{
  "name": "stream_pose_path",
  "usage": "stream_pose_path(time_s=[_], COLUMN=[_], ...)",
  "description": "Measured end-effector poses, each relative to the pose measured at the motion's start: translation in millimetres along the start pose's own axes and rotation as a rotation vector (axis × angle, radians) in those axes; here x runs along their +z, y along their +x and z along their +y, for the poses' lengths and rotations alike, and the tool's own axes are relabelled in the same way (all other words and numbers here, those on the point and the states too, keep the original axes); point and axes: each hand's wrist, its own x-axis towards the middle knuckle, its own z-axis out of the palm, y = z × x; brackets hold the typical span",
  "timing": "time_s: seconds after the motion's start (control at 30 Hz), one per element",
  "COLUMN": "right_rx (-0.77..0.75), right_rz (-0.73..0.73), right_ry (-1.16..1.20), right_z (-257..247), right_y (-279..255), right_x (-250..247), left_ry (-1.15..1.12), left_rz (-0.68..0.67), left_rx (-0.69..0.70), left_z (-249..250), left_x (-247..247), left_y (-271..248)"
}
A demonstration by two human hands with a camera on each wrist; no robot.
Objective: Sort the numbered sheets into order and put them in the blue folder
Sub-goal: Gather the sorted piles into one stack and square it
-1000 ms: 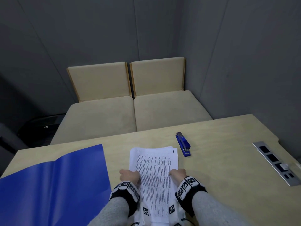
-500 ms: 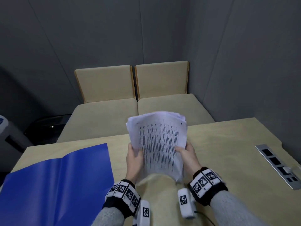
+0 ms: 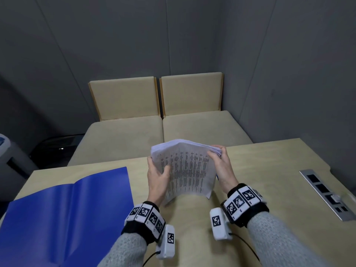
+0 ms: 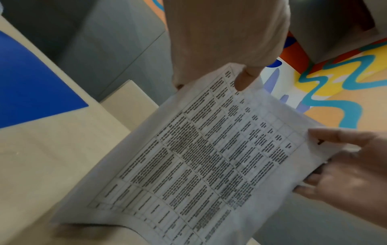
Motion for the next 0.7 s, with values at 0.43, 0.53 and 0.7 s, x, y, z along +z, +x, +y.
stream_pose_path(time_s=[0.43, 0.53, 0.7], right_rx=[-0.402, -0.296, -0.138], right_rz=[-0.157, -0.185, 0.006], right_ry=[-1.035, -0.787, -0.548], right_z=[-67, -64, -24], right_y=[-8, -7, -15], right_x=[-7, 0, -29], left_ry=[0.597, 0.772, 1.022], left_rz=[-0.257, -0.338, -0.315], left_rx=[0.533, 0.728, 0.633], left_z=[51, 69, 37], left_x=[15, 30, 7], left_y=[24, 18, 22])
